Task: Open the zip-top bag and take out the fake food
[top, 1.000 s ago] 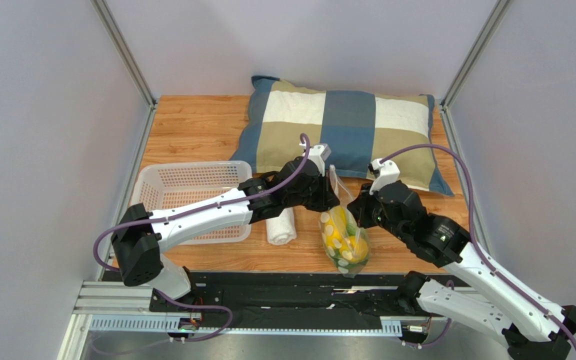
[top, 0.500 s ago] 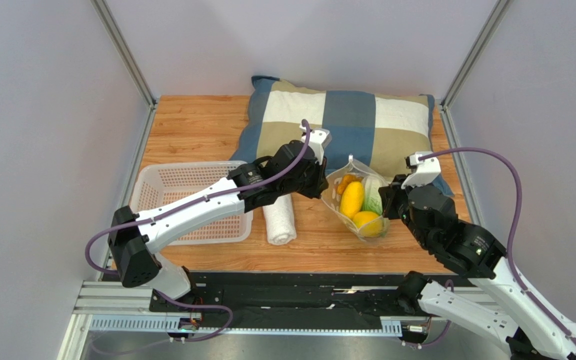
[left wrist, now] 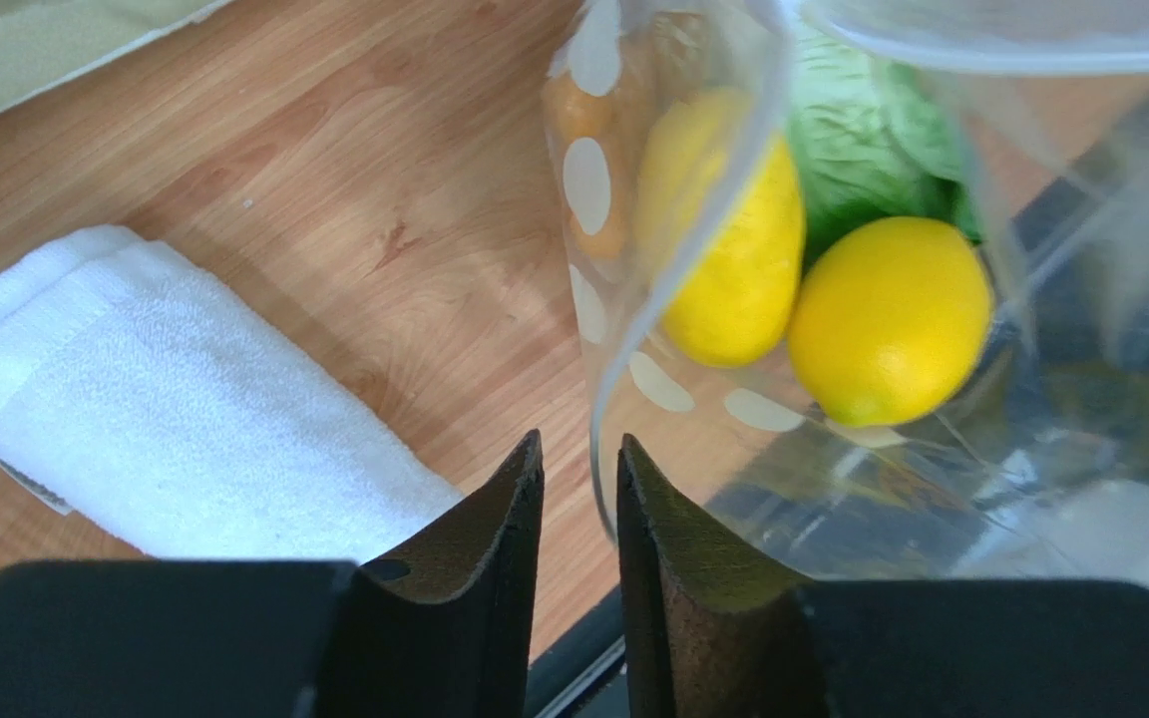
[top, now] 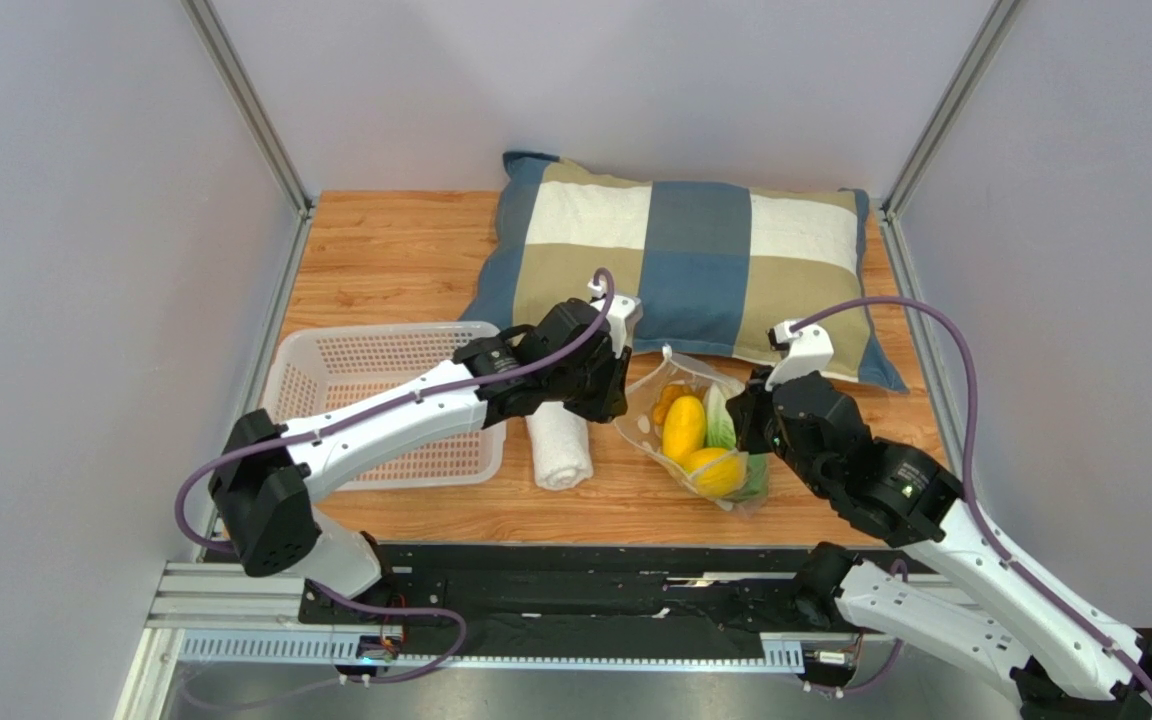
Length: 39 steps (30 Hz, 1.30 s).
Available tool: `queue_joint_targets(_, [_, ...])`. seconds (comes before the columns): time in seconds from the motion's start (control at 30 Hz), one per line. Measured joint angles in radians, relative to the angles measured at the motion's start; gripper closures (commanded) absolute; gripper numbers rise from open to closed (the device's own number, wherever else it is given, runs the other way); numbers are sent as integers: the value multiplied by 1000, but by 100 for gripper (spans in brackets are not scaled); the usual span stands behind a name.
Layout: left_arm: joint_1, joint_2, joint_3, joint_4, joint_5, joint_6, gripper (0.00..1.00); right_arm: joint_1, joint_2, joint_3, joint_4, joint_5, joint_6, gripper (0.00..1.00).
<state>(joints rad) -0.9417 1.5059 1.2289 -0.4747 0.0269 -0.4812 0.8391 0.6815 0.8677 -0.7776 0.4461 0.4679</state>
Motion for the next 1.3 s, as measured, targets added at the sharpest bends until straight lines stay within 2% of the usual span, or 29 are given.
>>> queue_joint_targets(0.13, [-1,-106,19,-16,61,12,66,0,35,2,20,-27,9,100])
queue_joint_targets(0.3, [-41,-195,113,35,172,7,70,0,48,3,38,-47,18,100])
queue_joint_targets(0.43, [-92,-111,192,84,211,-4,70,0,49,3,42,-55,29,100])
queue_joint_targets(0.53, [-100,-6,197,109,210,-11,66,0,49,3,43,-57,35,100])
queue_joint_targets(0.6, [-98,63,170,126,206,-19,58,0,50,7,42,-61,40,100])
queue_joint_targets(0.8, [-96,165,99,142,220,-50,50,0,44,24,38,-62,43,100])
queue_joint_targets(0.87, [-97,172,86,176,241,-57,30,0,40,24,36,-62,43,100])
queue_joint_targets(0.97, [-97,174,41,257,296,-65,18,0,39,24,36,-62,44,100])
queue_joint_targets(1.1, [-98,192,-3,328,351,-70,17,0,40,24,36,-64,44,100])
queue_joint_targets(1.17, [-98,205,-14,351,376,-67,14,0,39,24,39,-70,44,100])
queue_joint_targets(1.23, [-101,217,-16,359,395,-59,6,0,37,23,40,-77,45,100])
queue_joint_targets(1.3, [-106,222,-16,359,407,-44,5,0,35,23,42,-82,48,100])
